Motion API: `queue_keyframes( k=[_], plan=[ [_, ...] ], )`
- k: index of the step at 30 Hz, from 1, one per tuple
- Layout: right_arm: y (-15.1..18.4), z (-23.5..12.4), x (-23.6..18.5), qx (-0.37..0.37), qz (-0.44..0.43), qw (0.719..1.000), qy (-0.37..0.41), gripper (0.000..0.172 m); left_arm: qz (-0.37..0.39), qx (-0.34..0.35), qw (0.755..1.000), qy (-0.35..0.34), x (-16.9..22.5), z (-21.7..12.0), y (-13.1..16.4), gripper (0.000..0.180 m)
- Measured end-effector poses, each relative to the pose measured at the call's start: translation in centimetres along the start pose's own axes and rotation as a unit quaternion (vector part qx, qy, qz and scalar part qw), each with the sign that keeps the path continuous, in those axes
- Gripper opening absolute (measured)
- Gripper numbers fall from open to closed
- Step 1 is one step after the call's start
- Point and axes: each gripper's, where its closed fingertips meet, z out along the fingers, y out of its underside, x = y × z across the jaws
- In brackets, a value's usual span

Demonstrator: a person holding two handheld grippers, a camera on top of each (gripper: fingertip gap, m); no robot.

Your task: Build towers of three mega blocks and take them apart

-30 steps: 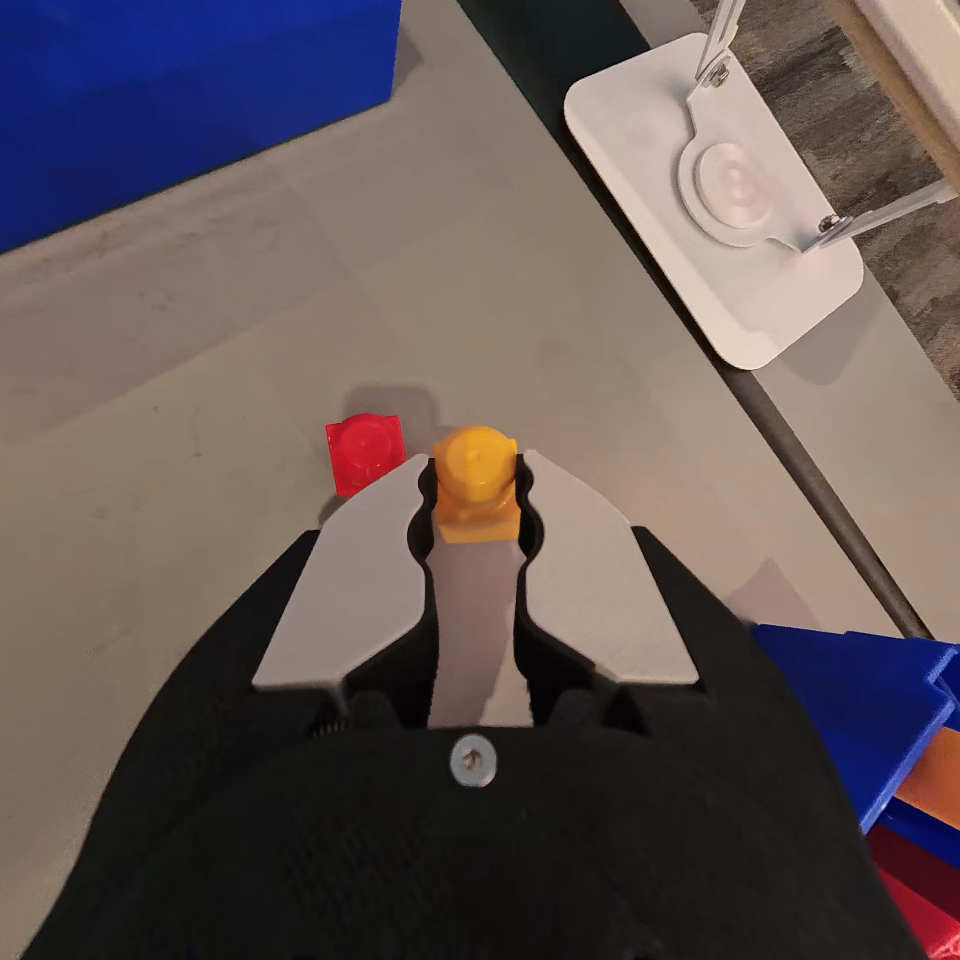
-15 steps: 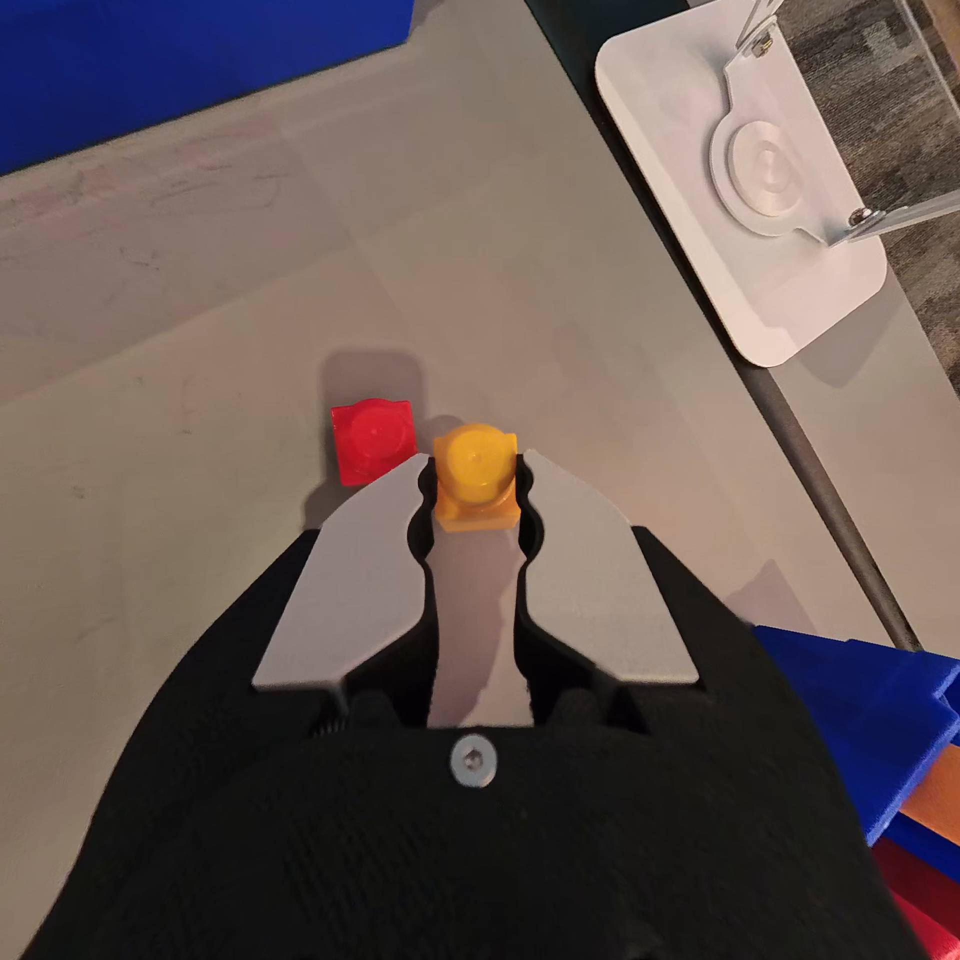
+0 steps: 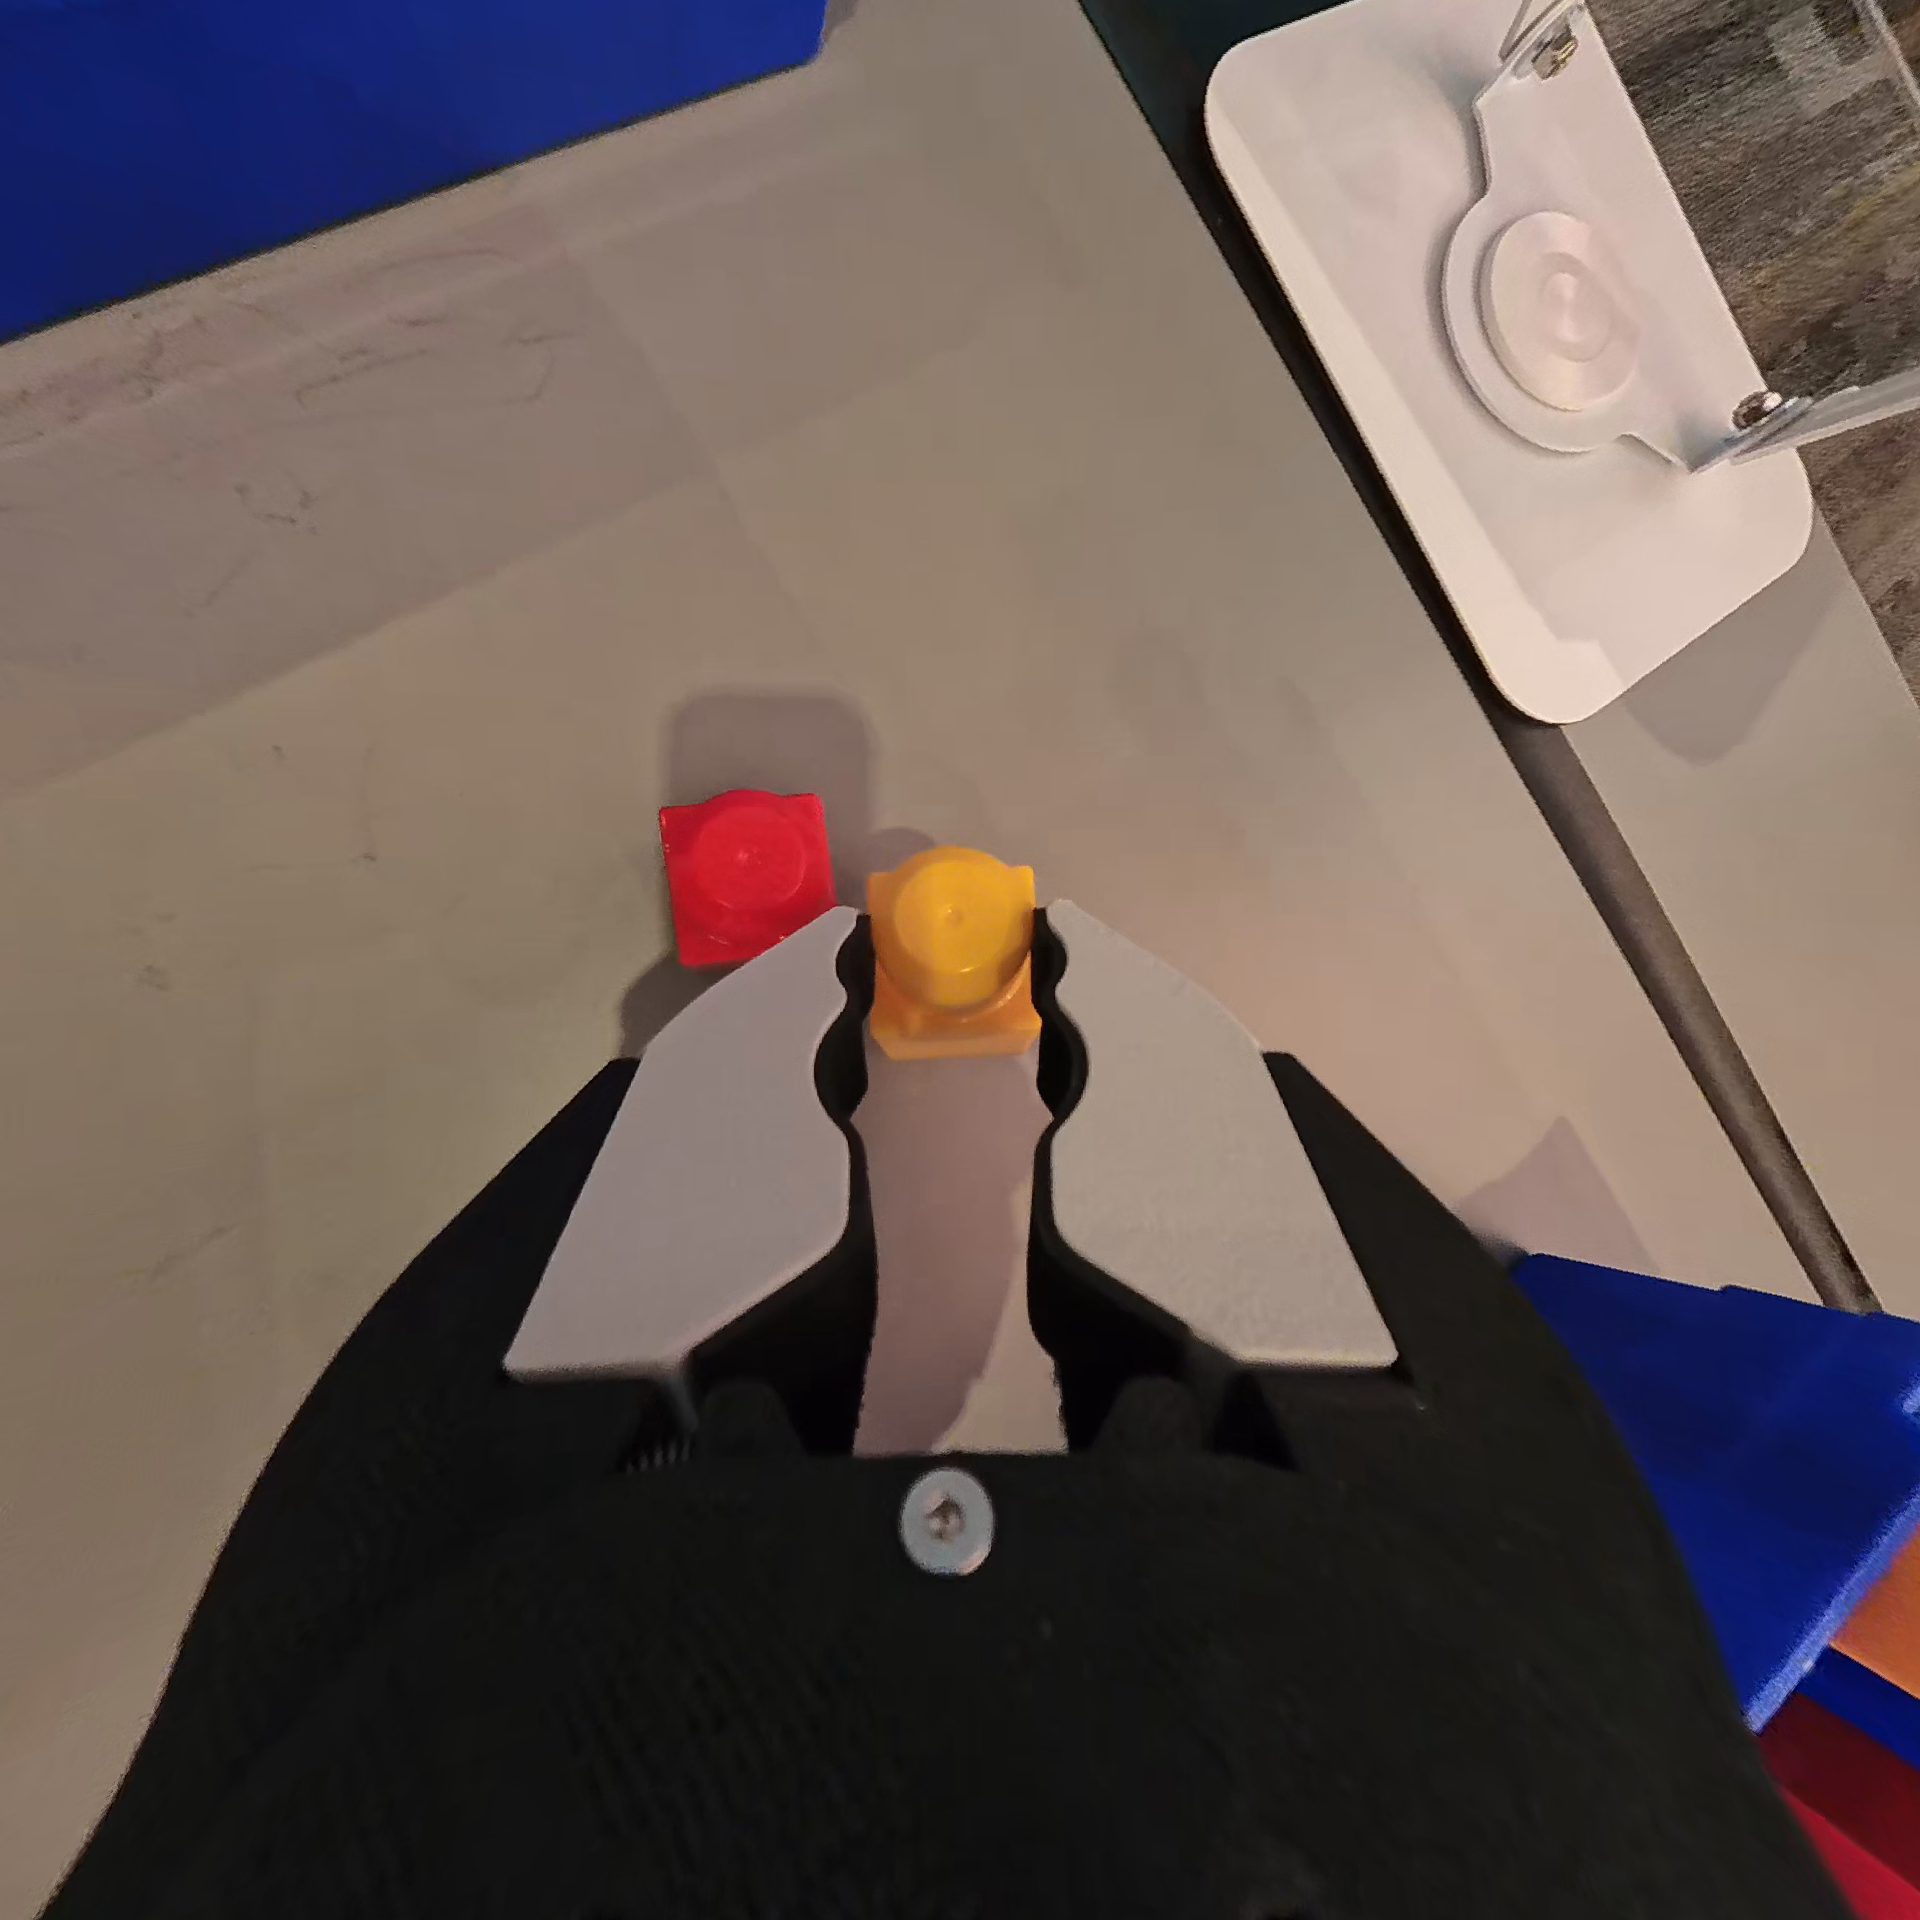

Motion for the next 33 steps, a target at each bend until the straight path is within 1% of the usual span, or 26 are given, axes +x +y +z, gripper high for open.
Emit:
queue_keyframes(
  k=[2, 6, 7, 11, 13, 15, 16, 17, 18, 19, 20, 22, 24, 25, 26, 27, 29, 30, 31, 33],
  plan=[
    [0.1, 0.1, 0.0, -0.003, -0.002, 1.000, 0.001, 0.029, -0.004, -0.022, 1.000, 0.010, 0.2, 0.9, 0.6, 0.051],
    [0.6, 0.1, 0.5, -0.015, 0.014, 1.000, 0.009, 0.029, -0.003, -0.061, 0.998, 0.026, 0.7, 2.2, 1.6, 0.046],
    [0.8, 0.2, 0.7, -0.018, 0.027, 0.999, 0.008, 0.029, -0.002, -0.062, 0.998, 0.033, 0.9, 2.3, 1.5, 0.042],
    [1.3, 0.6, 0.7, -0.015, 0.086, 0.996, -0.023, 0.029, 0.011, -0.058, 0.997, 0.050, 1.2, 2.2, 1.5, 0.041],
    [1.8, 1.0, 0.5, -0.021, 0.111, 0.993, -0.041, 0.029, 0.008, -0.053, 0.996, 0.068, 1.4, 1.0, 1.5, 0.040],
    [2.2, 1.3, 0.3, -0.029, 0.131, 0.989, -0.057, 0.032, 0.002, -0.025, 0.996, 0.082, 1.3, -1.2, 1.2, 0.039],
    [2.6, 1.4, 0.3, -0.041, 0.136, 0.988, -0.063, 0.033, 0.002, -0.003, 0.996, 0.092, 1.3, -2.5, 0.8, 0.039],
    [3.1, 1.4, 0.2, -0.057, 0.139, 0.987, -0.065, 0.034, 0.005, 0.029, 0.993, 0.116, 1.7, -4.1, 0.3, 0.039],
    [3.3, 1.3, 0.3, -0.066, 0.139, 0.986, -0.063, 0.040, 0.010, 0.065, 0.986, 0.151, 2.6, -5.9, -0.3, 0.039],
    [3.0, 1.1, 0.4, -0.062, 0.137, 0.987, -0.059, 0.047, 0.019, 0.106, 0.975, 0.195, 3.9, -7.9, -1.1, 0.039],
    [2.4, 0.6, 0.6, -0.048, 0.133, 0.988, -0.056, 0.048, 0.037, 0.151, 0.956, 0.249, 5.7, -10.3, -1.8, 0.039],
    [0.7, -1.0, 0.9, -0.007, 0.122, 0.991, -0.048, 0.047, 0.087, 0.223, 0.901, 0.362, 9.9, -15.4, -2.2, 0.039],
    [-2.1, -3.5, 0.7, 0.072, 0.109, 0.990, -0.055, 0.048, 0.150, 0.257, 0.846, 0.443, 13.8, -19.6, -1.4, 0.039],
    [-3.9, -5.1, 0.1, 0.126, 0.104, 0.983, -0.079, 0.048, 0.183, 0.269, 0.822, 0.467, 15.6, -21.1, -0.7, 0.039],
    [-5.8, -7.1, -0.9, 0.187, 0.101, 0.970, -0.118, 0.047, 0.220, 0.282, 0.797, 0.486, 17.3, -22.6, 0.0, 0.039],
    [-7.7, -9.5, -2.0, 0.253, 0.098, 0.948, -0.166, 0.046, 0.258, 0.294, 0.770, 0.504, 19.0, -23.9, 0.9, 0.038],
    [-10.4, -14.4, -3.9, 0.370, 0.098, 0.888, -0.254, 0.042, 0.319, 0.309, 0.724, 0.527, 22.0, -26.1, 2.8, 0.039],
    [-11.1, -16.3, -4.1, 0.407, 0.112, 0.861, -0.284, 0.040, 0.343, 0.315, 0.706, 0.533, 23.2, -26.9, 3.6, 0.039],
    [-11.5, -17.5, -4.3, 0.429, 0.127, 0.839, -0.309, 0.038, 0.359, 0.321, 0.694, 0.535, 24.2, -27.6, 4.3, 0.038],
    [-11.7, -18.7, -4.8, 0.438, 0.142, 0.809, -0.364, 0.038, 0.381, 0.325, 0.684, 0.531, 25.5, -28.2, 5.3, 0.038]
  ],
)
